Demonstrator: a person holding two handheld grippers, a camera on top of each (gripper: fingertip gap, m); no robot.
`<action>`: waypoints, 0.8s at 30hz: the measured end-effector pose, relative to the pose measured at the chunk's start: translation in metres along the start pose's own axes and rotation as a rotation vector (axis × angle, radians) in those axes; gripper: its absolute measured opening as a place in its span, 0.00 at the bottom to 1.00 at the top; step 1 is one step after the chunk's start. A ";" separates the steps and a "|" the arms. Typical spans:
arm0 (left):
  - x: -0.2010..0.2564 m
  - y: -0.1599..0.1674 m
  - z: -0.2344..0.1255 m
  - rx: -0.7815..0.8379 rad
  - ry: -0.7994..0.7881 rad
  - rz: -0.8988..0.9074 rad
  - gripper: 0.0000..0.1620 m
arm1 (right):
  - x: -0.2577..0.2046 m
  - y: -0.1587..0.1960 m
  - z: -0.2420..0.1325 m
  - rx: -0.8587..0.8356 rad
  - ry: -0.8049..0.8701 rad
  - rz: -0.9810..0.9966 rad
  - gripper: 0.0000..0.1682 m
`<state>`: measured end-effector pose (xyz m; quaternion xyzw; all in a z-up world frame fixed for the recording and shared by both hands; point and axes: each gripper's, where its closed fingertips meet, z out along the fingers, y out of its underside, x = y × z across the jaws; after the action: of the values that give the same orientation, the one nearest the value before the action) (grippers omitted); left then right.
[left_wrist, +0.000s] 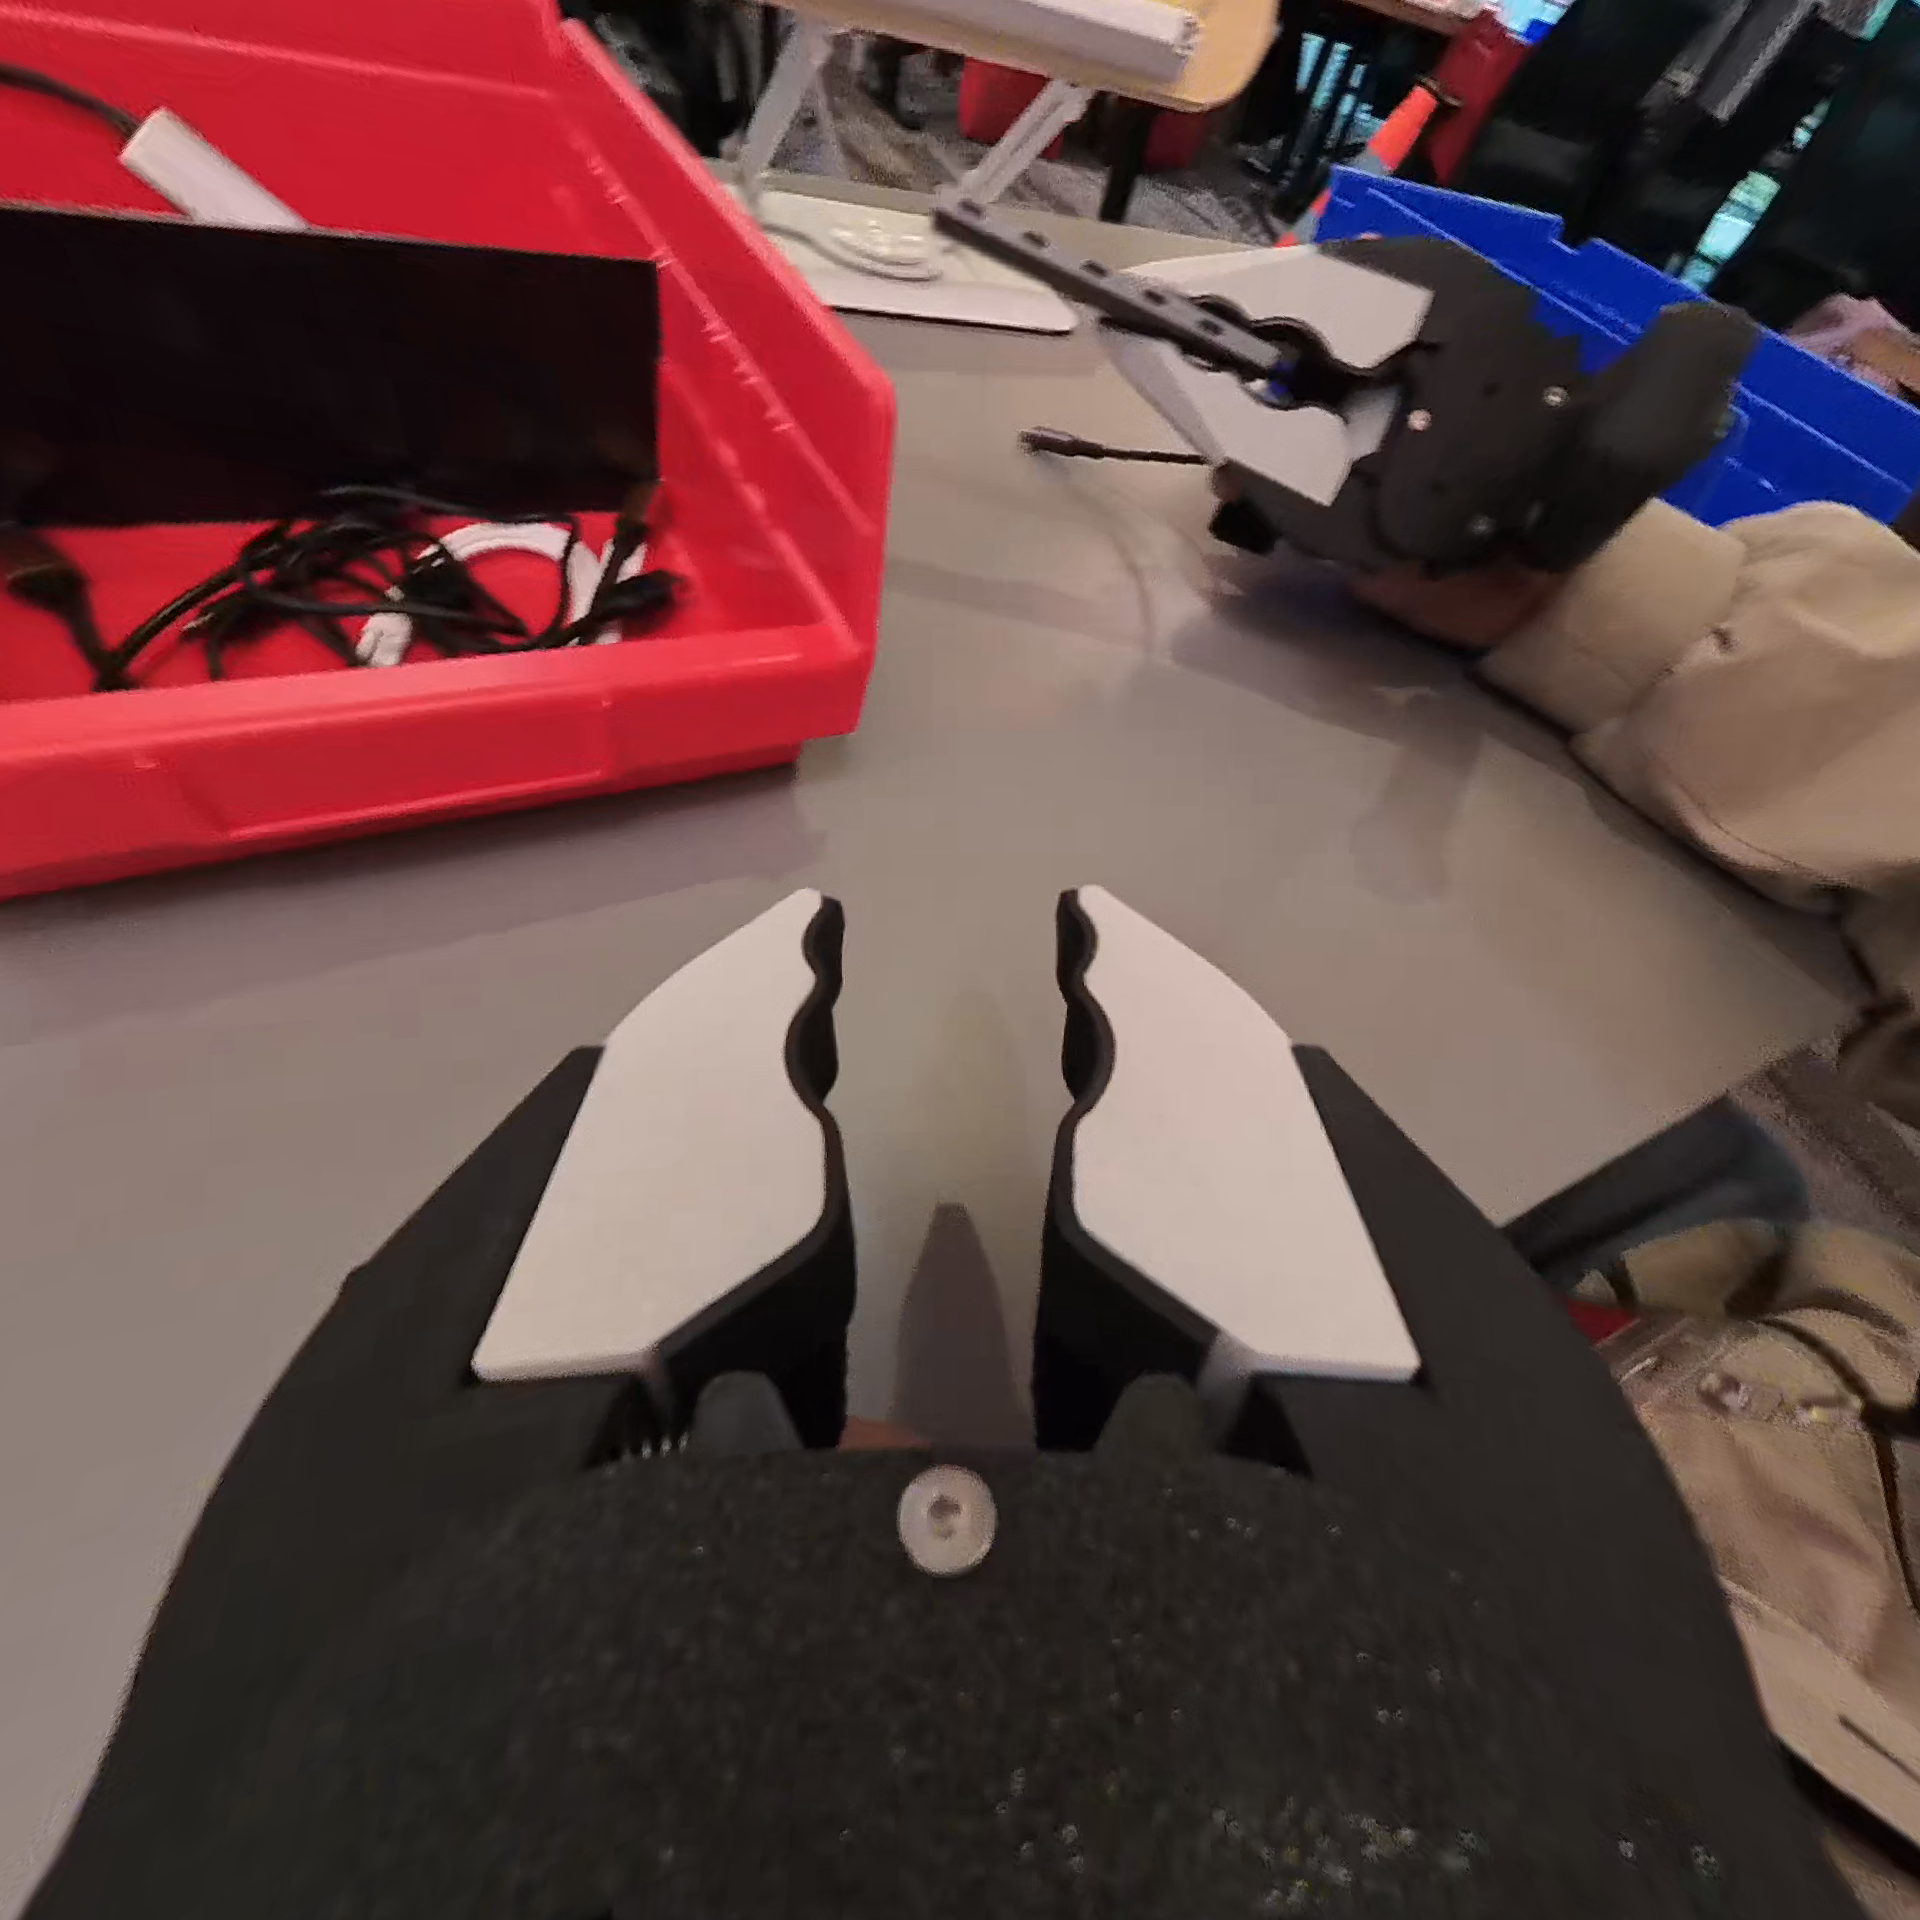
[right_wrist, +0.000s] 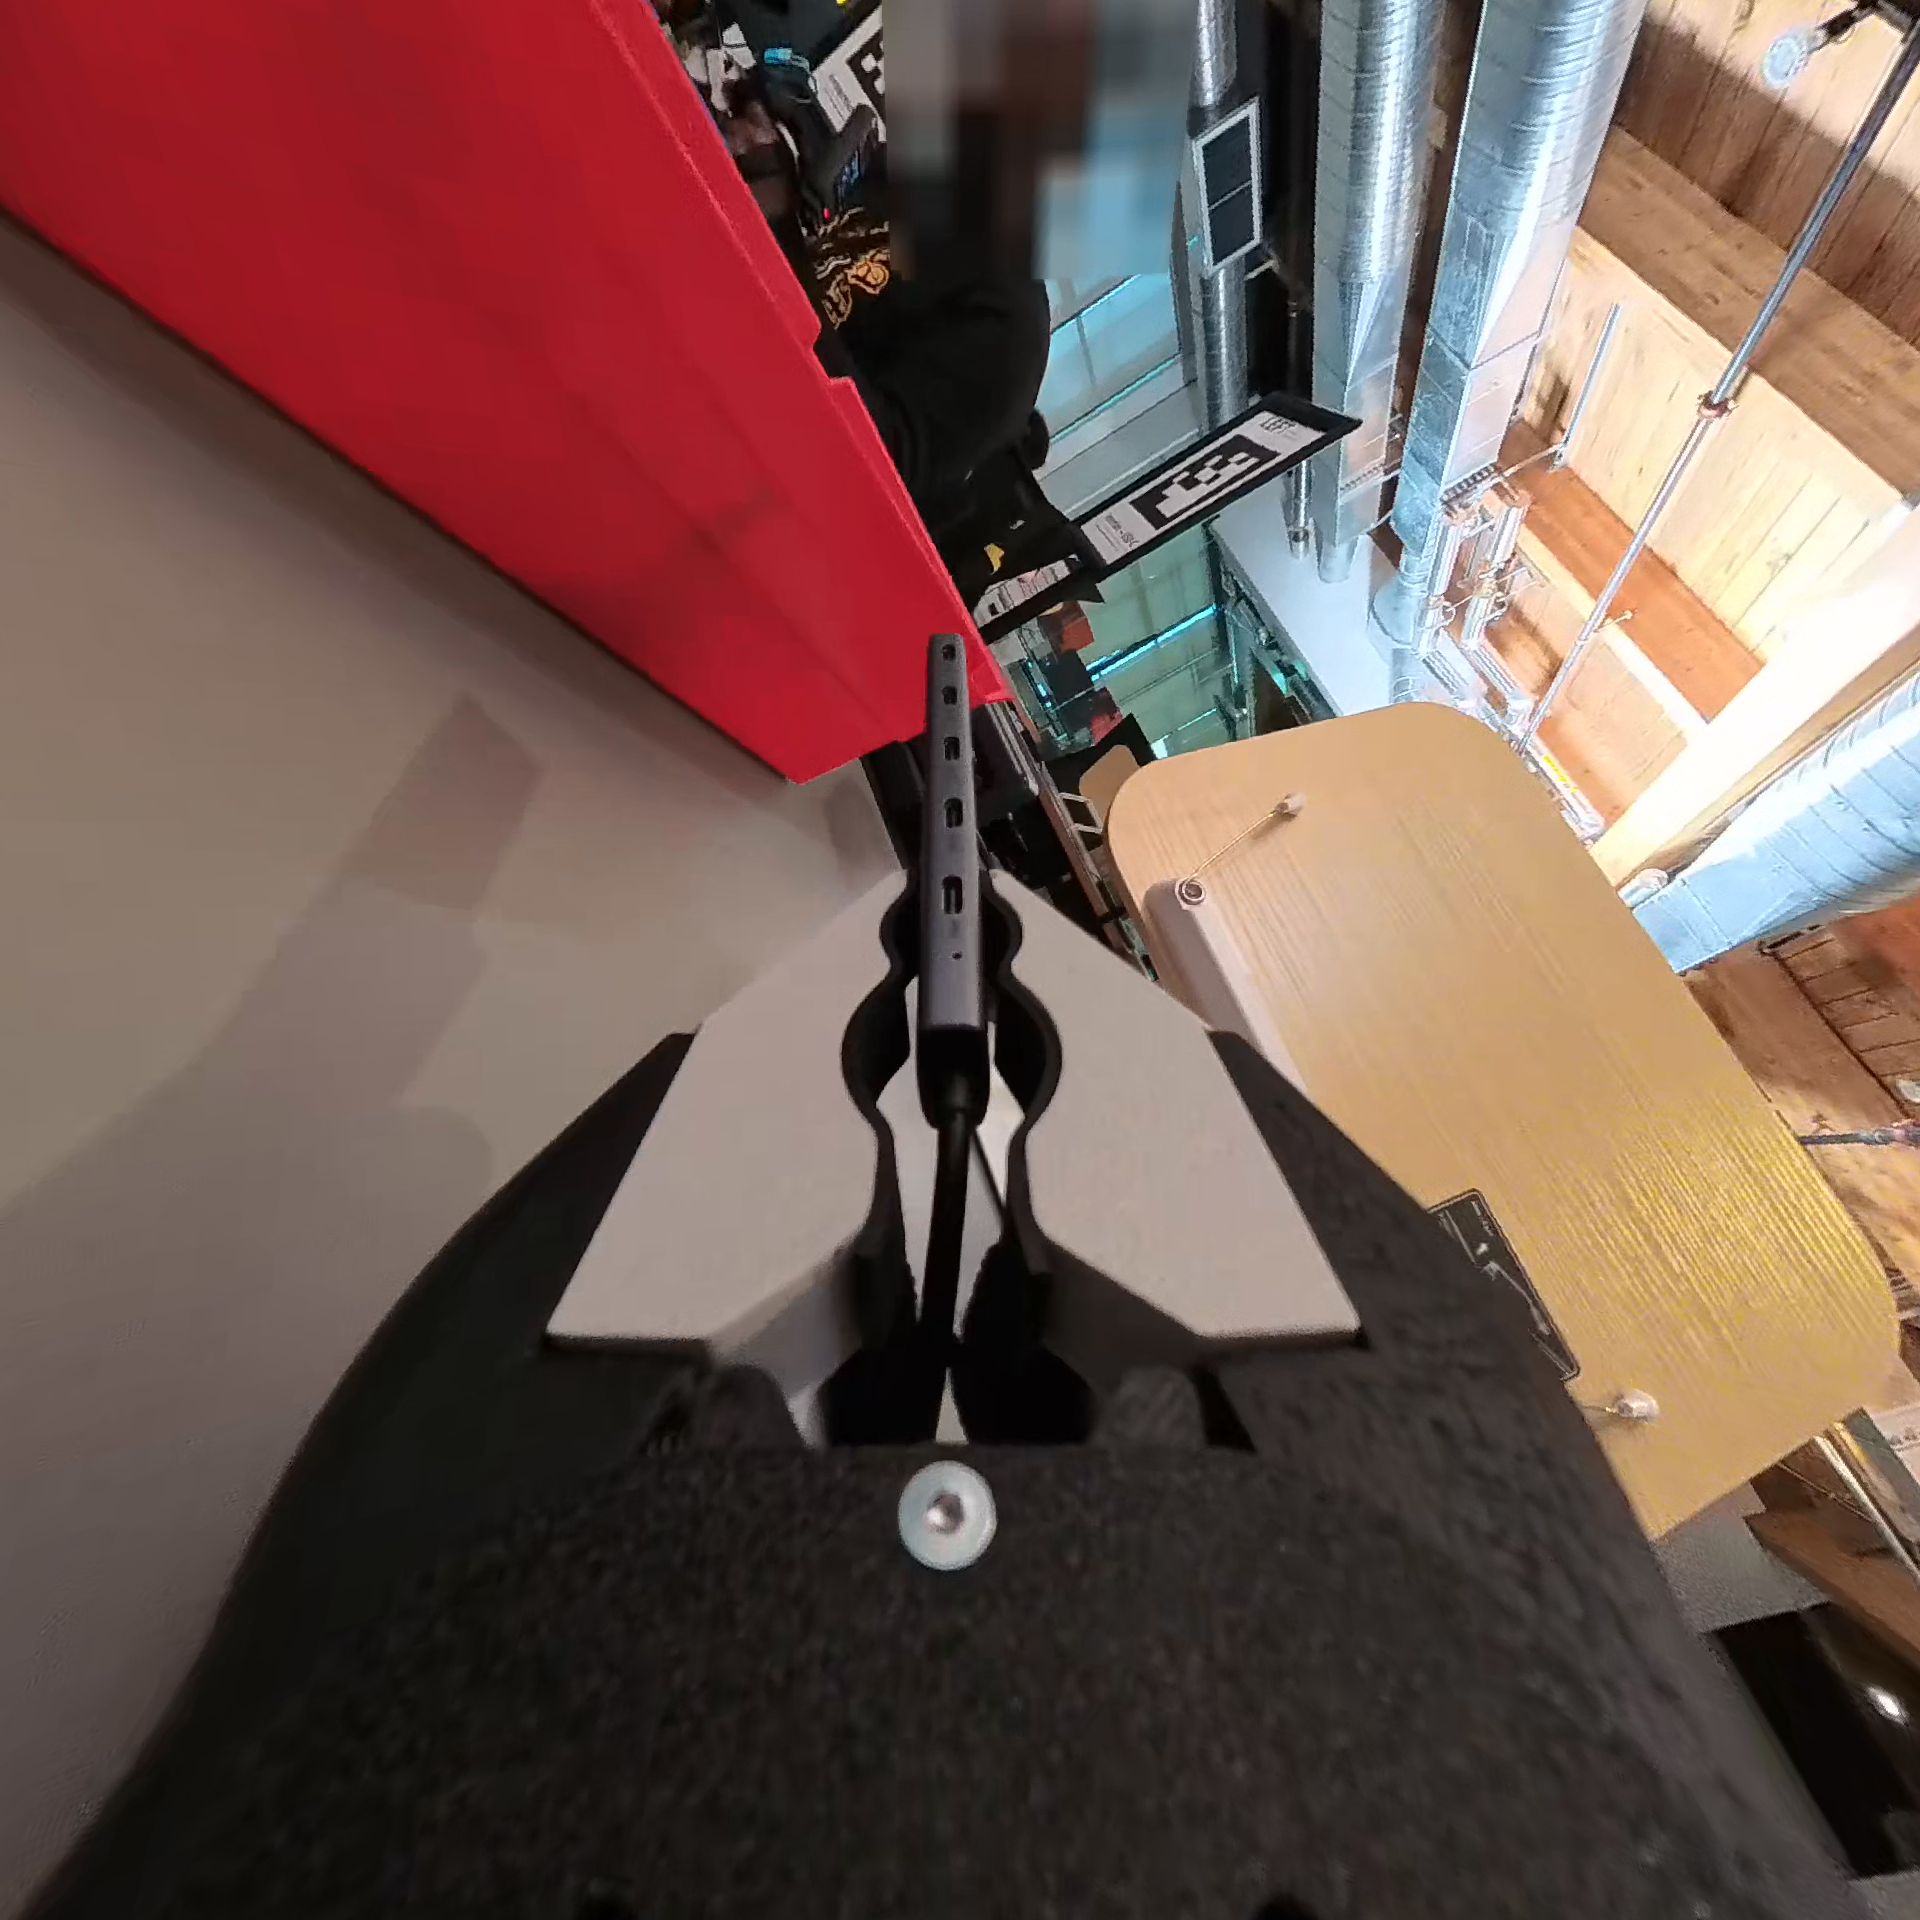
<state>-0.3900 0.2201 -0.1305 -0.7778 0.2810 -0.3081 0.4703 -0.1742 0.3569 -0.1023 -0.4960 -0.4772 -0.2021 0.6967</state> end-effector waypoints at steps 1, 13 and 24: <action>-0.005 0.000 0.001 -0.003 -0.007 -0.027 0.24 | 0.002 0.000 0.000 -0.001 0.006 0.007 0.04; 0.005 -0.006 0.028 -0.078 0.095 -0.048 0.23 | 0.008 0.007 -0.002 -0.021 0.005 0.099 0.04; -0.125 -0.067 0.060 -0.572 -0.198 0.065 0.23 | 0.008 0.014 0.000 -0.038 -0.003 0.124 0.04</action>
<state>-0.4170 0.3709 -0.1192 -0.8956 0.3337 -0.1240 0.2669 -0.1597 0.3641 -0.1022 -0.5381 -0.4429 -0.1666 0.6976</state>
